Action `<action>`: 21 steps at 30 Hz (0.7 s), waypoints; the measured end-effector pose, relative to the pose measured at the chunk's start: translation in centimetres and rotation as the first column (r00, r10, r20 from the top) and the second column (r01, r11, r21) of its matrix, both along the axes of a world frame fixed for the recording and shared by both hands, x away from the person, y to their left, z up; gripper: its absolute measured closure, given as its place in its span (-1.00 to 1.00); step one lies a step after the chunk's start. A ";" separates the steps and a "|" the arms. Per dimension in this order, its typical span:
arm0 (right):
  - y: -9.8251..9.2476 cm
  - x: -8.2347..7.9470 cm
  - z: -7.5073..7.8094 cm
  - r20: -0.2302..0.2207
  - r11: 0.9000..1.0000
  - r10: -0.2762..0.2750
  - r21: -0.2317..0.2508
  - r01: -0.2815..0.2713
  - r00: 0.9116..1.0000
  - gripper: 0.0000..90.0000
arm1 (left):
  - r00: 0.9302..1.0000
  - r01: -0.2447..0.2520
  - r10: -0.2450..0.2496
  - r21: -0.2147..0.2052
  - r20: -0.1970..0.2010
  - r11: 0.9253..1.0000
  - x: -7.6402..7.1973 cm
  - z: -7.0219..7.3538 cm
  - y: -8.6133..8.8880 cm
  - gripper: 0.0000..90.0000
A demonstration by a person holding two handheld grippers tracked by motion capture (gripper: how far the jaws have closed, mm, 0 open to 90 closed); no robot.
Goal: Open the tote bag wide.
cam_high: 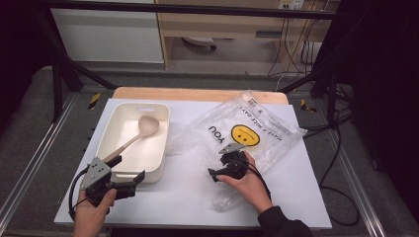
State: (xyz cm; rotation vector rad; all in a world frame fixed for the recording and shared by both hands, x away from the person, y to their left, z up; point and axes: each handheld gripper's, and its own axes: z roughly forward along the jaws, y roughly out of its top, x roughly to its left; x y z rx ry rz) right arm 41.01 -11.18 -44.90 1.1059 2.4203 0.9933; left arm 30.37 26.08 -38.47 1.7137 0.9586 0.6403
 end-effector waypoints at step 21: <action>-1.0 0.3 0.1 -0.028 0.997 0.023 0.080 -0.020 0.999 0.47 | 1.000 0.003 -0.003 0.001 -0.001 1.000 0.0 0.0 0.0 -0.88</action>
